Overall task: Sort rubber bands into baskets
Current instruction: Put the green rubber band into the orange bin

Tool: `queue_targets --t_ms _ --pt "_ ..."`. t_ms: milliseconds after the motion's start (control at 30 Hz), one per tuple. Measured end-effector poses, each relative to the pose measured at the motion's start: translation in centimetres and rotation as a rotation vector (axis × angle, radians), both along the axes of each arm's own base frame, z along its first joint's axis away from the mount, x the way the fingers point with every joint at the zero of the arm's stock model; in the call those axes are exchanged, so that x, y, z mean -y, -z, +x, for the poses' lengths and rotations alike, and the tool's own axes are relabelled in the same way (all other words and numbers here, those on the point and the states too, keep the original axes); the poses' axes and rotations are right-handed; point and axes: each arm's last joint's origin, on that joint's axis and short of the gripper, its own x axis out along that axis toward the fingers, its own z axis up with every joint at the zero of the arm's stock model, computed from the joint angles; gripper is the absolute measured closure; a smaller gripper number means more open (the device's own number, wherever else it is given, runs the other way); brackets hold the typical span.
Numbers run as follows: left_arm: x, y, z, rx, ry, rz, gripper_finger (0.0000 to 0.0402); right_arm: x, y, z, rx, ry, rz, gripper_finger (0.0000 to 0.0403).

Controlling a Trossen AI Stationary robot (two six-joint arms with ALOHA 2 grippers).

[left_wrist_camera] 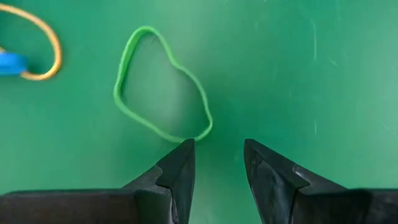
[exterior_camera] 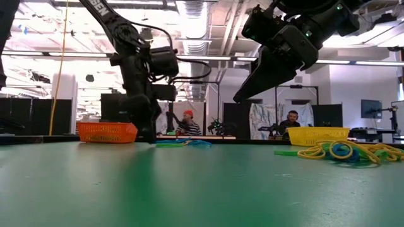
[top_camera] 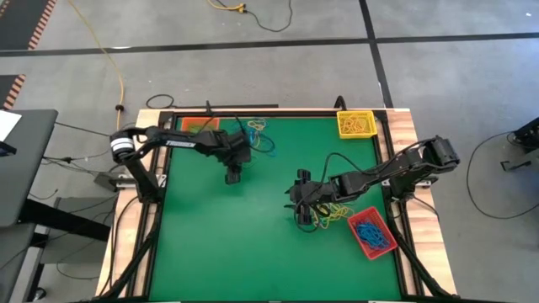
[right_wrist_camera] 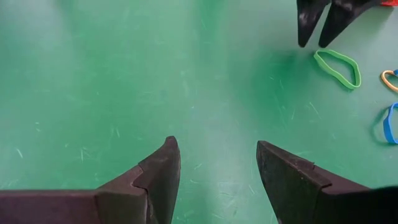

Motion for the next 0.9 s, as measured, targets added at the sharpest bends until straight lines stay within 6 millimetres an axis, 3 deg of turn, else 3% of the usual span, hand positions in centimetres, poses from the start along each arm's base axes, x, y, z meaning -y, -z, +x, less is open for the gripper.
queue_targets --t_ms 300,700,900 --pt "0.6 -0.4 0.8 0.026 0.008 0.114 0.0275 0.0 0.0 0.0 0.0 -0.002 -0.003 0.0164" --pt "0.7 -0.4 1.2 0.052 0.052 0.135 0.0283 0.1 0.0 0.0 0.001 0.0 -0.002 0.0164" --pt "0.6 1.0 1.7 0.042 0.065 0.089 0.031 0.0 0.0 0.0 0.003 0.002 0.002 0.0164"
